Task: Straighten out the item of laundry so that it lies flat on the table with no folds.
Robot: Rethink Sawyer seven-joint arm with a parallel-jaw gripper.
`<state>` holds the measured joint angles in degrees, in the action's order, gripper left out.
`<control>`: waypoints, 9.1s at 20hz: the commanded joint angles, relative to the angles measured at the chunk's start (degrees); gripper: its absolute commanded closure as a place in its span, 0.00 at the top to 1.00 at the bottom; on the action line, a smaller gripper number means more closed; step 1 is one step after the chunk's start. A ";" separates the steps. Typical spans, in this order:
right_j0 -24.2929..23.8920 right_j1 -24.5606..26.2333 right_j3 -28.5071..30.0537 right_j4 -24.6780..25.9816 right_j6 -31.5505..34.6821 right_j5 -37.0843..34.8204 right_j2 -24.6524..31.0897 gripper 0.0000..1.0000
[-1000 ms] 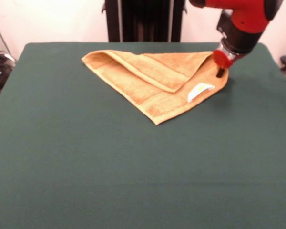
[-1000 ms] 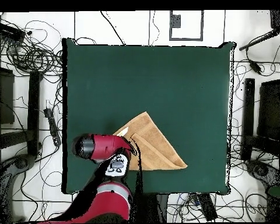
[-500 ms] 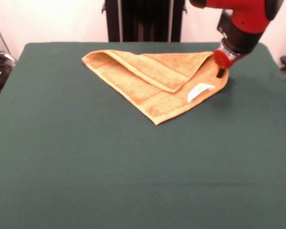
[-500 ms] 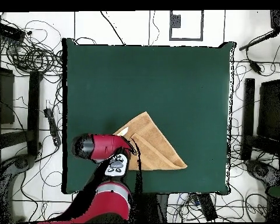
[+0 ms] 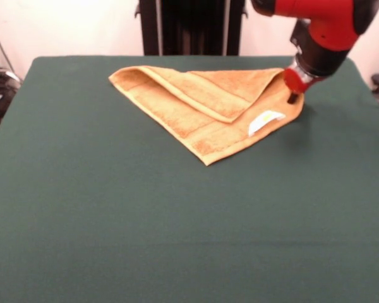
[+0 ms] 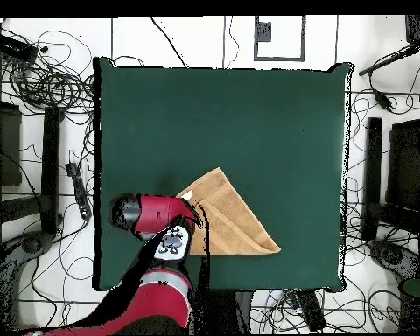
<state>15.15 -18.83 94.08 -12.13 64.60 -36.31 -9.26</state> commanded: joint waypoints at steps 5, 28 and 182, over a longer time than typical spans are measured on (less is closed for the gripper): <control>2.53 13.26 -25.06 -15.05 33.38 10.67 -2.05 0.00; -2.78 9.42 -20.08 -13.47 39.82 16.74 3.35 0.00; 5.47 14.27 -18.99 -12.52 41.99 16.01 -1.39 0.00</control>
<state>18.46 -7.98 68.86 -21.52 89.86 -18.05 -17.92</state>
